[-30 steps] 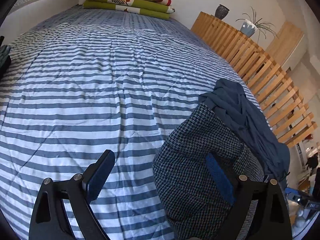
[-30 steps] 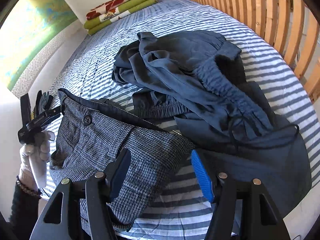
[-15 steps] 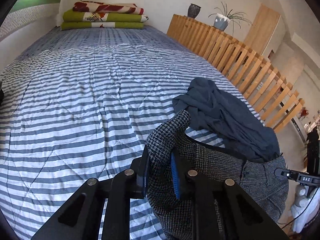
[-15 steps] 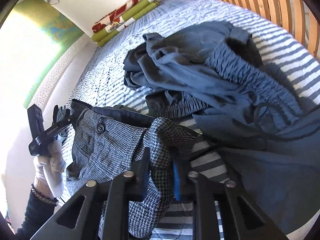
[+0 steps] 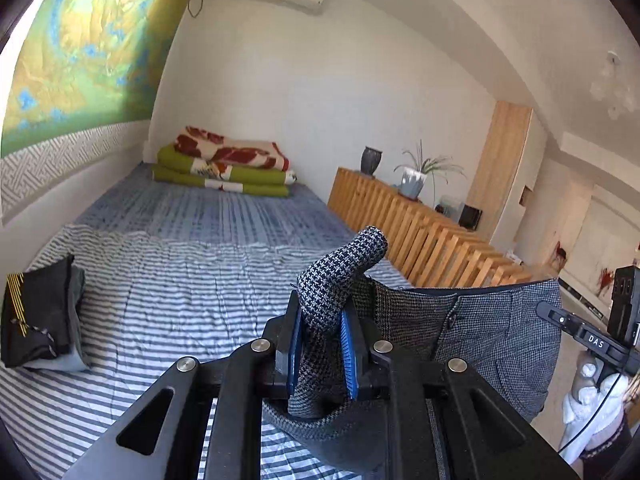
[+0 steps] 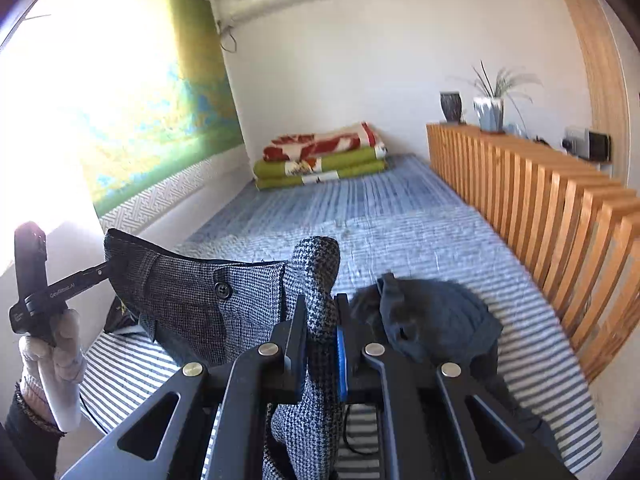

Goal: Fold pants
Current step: 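Lift the shorts with the right gripper while the left gripper grasps another edge, then hold the shorts up with both grippers and shake them out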

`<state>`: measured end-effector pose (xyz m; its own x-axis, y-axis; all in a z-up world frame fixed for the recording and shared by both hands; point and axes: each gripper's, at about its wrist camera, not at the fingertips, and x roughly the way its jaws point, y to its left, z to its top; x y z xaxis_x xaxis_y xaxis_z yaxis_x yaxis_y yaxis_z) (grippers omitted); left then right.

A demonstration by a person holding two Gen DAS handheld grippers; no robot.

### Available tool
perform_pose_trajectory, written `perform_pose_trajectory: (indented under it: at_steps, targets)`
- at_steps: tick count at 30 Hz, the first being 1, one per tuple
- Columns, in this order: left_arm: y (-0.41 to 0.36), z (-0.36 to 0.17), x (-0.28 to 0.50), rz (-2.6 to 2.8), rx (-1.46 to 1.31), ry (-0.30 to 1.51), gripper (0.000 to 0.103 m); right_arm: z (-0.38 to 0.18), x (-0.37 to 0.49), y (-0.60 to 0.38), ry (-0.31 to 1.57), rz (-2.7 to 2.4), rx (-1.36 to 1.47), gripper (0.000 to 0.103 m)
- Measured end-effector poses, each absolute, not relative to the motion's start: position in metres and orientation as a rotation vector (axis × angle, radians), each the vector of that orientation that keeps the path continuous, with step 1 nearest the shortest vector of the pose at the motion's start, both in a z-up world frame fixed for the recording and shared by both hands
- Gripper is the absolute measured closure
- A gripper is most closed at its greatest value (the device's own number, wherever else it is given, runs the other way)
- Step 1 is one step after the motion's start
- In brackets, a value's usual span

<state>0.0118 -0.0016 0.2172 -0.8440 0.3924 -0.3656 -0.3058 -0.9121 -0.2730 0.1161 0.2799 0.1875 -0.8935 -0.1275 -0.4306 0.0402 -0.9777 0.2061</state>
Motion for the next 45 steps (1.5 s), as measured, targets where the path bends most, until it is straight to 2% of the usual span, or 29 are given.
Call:
perform_pose_trajectory:
  at_steps: [7,11,14,16,17,18,19,20,21,25,28,30,33,38,42,43,45]
  targets:
    - [-0.05,0.299,0.089,2.777,-0.414,-0.265,0.085,0.273,0.162,0.25,-0.161,-2.974,0.393,0.093]
    - [-0.08,0.294,0.082,2.808,-0.533,-0.331,0.085,0.275,0.153,0.229,-0.155,-2.942,0.4,0.093]
    - [-0.101,0.252,0.047,2.861,-0.699,-0.344,0.085,0.251,0.126,0.214,-0.221,-2.88,0.496,0.093]
    - [-0.114,0.203,0.001,2.915,-0.875,-0.294,0.077,0.222,0.093,0.2,-0.241,-2.85,0.595,0.092]
    - [-0.119,0.176,-0.022,2.958,-0.988,-0.225,0.065,0.202,0.07,0.189,-0.206,-2.842,0.655,0.089]
    - [-0.127,0.147,-0.043,3.003,-1.122,-0.174,0.061,0.181,0.048,0.179,-0.141,-2.831,0.717,0.086]
    - [-0.137,0.119,-0.058,3.037,-1.229,-0.176,0.061,0.159,0.026,0.168,-0.056,-2.824,0.789,0.071]
    - [-0.147,0.096,-0.07,3.03,-1.304,-0.194,0.061,0.138,0.006,0.16,-0.002,-2.847,0.855,0.066]
    - [-0.158,0.078,-0.074,3.013,-1.353,-0.252,0.061,0.116,-0.012,0.157,0.016,-2.853,0.923,0.066]
    - [-0.185,0.014,-0.096,2.947,-1.448,-0.427,0.052,0.048,-0.052,0.169,-0.16,-2.713,1.164,0.066]
    - [-0.194,-0.021,-0.111,2.883,-1.511,-0.464,0.045,0.012,-0.076,0.188,-0.271,-2.663,1.284,0.065]
    - [-0.199,-0.041,-0.124,2.821,-1.529,-0.49,0.033,-0.009,-0.093,0.197,-0.354,-2.604,1.372,0.065]
    - [-0.19,-0.069,-0.149,2.769,-1.564,-0.431,0.031,-0.038,-0.113,0.2,-0.434,-2.525,1.452,0.065]
    - [-0.177,-0.108,-0.184,2.67,-1.642,-0.349,0.031,-0.069,-0.128,0.194,-0.489,-2.406,1.52,0.058]
    - [-0.163,-0.119,-0.193,2.647,-1.633,-0.277,0.033,-0.083,-0.138,0.188,-0.474,-2.361,1.541,0.056]
    - [-0.159,-0.122,-0.195,2.644,-1.632,-0.263,0.038,-0.086,-0.141,0.188,-0.484,-2.355,1.545,0.056]
    - [-0.155,-0.126,-0.197,2.672,-1.667,-0.209,0.072,-0.093,-0.147,0.187,-0.504,-2.344,1.56,0.056]
